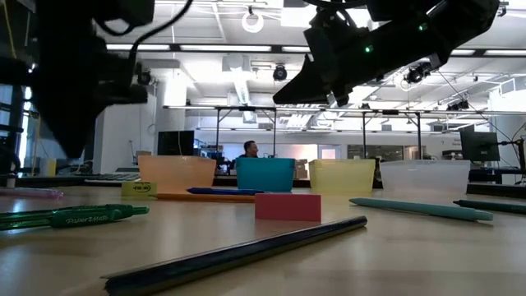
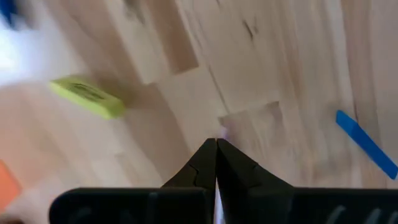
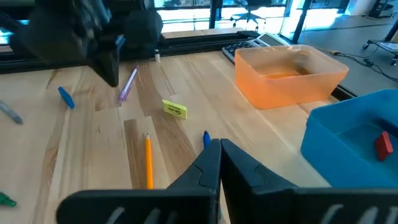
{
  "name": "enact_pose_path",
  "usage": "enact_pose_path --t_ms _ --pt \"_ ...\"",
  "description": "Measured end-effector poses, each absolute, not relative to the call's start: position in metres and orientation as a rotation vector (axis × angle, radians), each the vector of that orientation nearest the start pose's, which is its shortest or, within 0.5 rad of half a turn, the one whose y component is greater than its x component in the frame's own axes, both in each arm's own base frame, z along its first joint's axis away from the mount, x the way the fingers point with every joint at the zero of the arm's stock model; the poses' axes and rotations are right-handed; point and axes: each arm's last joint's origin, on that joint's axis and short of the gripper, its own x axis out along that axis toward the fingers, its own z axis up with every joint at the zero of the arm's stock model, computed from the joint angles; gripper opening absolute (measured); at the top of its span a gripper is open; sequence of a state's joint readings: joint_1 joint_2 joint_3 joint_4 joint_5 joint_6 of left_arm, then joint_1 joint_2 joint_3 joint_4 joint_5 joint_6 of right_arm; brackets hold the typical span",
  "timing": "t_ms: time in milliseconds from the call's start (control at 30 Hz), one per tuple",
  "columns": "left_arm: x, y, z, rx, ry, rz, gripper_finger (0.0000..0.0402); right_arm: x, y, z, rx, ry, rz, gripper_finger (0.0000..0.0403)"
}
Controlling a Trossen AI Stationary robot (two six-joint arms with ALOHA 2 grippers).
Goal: Sort crayons/erasers/pens/pencils in bins
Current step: Put the purple ballpen into the yellow bin
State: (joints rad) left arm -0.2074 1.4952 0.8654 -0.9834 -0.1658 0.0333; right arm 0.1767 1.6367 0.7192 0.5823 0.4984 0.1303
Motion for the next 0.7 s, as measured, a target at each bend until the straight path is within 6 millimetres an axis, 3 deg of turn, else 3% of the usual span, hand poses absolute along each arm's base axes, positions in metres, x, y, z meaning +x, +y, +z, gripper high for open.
enact_pose_path --t_ms 367,700 --pt "0.238 -0.057 0.135 0.330 1.689 -0.035 0.0072 0.318 0.052 0.178 0.011 0.298 -0.311 0.0000" --pt "0.237 -0.055 0.133 0.347 1.708 0.052 0.0110 0.318 0.054 0.178 0.012 0.294 -0.305 0.0000"
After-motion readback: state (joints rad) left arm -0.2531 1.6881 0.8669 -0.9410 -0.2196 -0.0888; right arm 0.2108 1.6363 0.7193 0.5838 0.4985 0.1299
